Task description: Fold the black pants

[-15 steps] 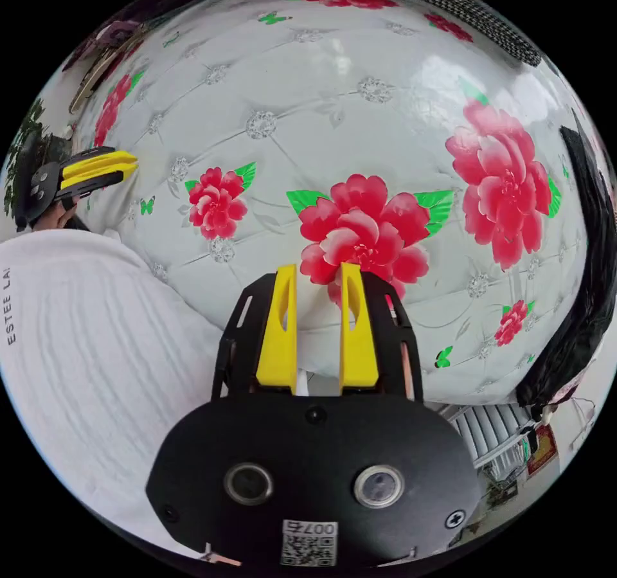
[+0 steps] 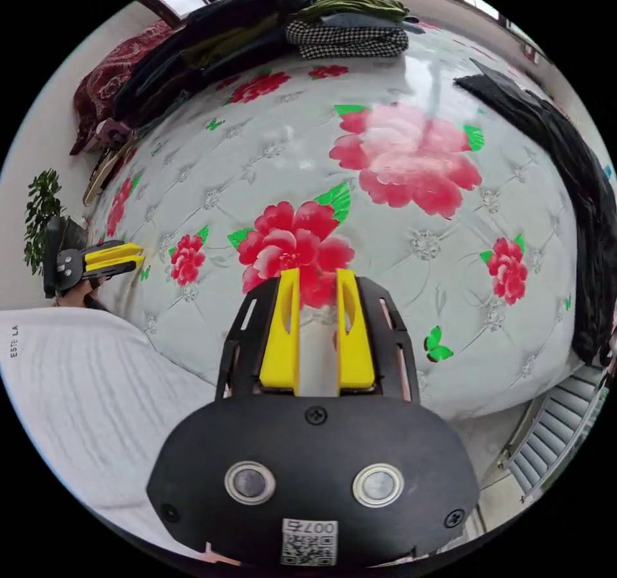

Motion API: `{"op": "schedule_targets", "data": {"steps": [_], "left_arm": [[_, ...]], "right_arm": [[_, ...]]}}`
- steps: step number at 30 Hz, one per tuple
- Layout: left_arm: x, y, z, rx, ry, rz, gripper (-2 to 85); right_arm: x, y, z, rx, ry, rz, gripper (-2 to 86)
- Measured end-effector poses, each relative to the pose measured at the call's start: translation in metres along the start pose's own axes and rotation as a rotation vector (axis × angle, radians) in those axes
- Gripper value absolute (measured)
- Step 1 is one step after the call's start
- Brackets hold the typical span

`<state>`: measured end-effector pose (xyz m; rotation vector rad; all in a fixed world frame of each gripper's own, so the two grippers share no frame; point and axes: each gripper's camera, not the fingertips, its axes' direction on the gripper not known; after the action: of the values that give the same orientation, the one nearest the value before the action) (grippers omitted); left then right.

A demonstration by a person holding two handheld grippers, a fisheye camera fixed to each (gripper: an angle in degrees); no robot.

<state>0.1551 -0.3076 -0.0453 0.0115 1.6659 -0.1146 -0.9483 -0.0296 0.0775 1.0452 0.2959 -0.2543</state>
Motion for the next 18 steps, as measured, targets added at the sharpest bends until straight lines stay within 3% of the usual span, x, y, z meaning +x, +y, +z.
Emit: {"op": "schedule_targets", "data": {"steps": [8, 12, 15, 18], "left_arm": [[0.005, -0.002, -0.006, -0.087, -0.056, -0.181, 3.6], [-0.005, 0.018, -0.008, -0.057, -0.035, -0.445, 0.9], [-0.006, 0.038, -0.009, -0.021, 0.055, -0.650, -0.5], [0.009, 0.051, -0.010, 0.052, 0.212, -0.691, -0.7]], "right_arm": [[0.212, 0.061, -0.081, 0.171, 0.371, 0.427, 8.2], [0.303, 0.077, -0.101, 0.121, 0.500, 0.514, 9.1], [0.345, 0.077, -0.097, 0.072, 0.488, 0.513, 9.3], [0.377, 0.075, -0.092, 0.071, 0.372, 0.549, 8.6]]}}
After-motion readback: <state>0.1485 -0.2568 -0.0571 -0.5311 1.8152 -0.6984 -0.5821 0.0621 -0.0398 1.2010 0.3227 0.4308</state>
